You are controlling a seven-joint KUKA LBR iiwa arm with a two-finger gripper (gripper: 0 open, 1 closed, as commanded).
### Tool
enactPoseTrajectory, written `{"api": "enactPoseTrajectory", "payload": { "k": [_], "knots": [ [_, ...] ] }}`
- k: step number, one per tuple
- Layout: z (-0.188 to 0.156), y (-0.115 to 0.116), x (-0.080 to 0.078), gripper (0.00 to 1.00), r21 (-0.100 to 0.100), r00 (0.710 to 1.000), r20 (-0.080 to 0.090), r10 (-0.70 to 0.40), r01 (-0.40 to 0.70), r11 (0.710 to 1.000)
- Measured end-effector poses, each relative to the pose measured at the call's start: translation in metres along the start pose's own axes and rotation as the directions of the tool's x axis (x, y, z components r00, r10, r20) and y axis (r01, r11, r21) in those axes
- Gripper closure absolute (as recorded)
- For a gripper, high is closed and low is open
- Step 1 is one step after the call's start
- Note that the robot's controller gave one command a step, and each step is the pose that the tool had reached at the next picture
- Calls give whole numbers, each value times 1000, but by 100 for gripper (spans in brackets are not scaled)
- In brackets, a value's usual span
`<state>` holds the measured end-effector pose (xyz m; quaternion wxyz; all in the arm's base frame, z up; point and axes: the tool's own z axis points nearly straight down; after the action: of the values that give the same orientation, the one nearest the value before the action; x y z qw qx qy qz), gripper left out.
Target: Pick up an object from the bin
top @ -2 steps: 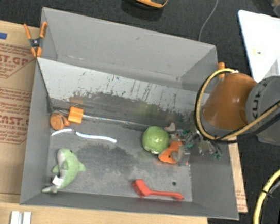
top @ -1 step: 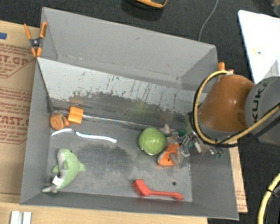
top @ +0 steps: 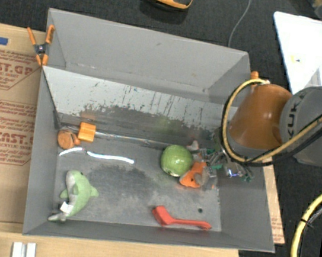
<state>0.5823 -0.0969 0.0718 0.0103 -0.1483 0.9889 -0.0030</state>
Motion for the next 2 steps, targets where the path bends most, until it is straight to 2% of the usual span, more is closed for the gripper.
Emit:
{"api": "enactPoseTrajectory", "payload": {
  "k": [1,2],
  "knots": [
    [-4,0,2,100,2,995,5,-100,100,995],
    [-82,4,2,100,0,996,1,-91,91,996]
  ]
}}
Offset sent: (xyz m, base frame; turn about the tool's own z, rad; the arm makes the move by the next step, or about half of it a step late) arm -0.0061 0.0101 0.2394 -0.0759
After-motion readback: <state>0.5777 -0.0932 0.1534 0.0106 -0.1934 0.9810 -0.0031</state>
